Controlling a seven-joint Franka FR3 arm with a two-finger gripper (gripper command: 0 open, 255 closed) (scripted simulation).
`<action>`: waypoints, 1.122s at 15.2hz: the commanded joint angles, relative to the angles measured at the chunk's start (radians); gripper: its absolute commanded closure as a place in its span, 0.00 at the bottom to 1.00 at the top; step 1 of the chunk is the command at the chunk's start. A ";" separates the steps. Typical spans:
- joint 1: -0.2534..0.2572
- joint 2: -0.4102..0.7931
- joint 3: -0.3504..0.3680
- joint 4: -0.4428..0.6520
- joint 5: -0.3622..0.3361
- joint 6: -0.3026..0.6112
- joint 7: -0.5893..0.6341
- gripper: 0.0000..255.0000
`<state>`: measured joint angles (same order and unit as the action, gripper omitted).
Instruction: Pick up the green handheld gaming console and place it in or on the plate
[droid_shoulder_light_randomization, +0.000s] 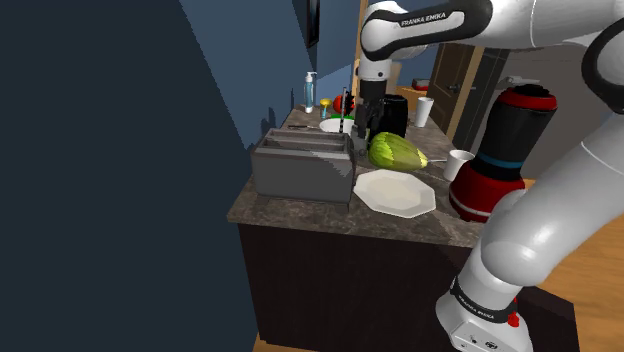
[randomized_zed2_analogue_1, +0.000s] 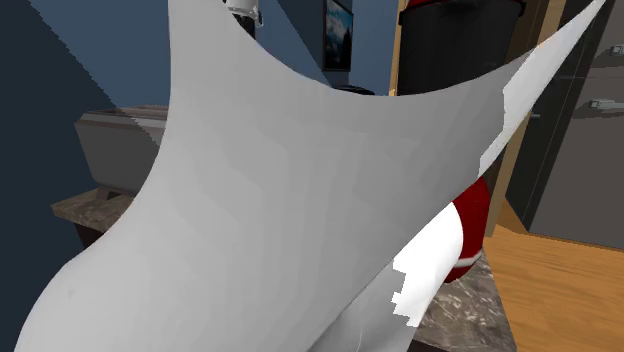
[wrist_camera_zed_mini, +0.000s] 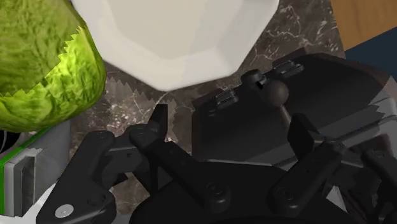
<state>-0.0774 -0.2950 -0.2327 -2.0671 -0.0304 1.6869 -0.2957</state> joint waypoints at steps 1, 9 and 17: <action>-0.014 0.074 -0.031 0.054 -0.003 0.011 -0.040 0.00; -0.075 0.362 -0.115 0.308 0.031 0.003 -0.168 0.00; -0.187 0.693 -0.157 0.675 0.105 -0.075 -0.281 0.00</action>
<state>-0.2490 0.3596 -0.3862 -1.4399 0.0663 1.6261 -0.5649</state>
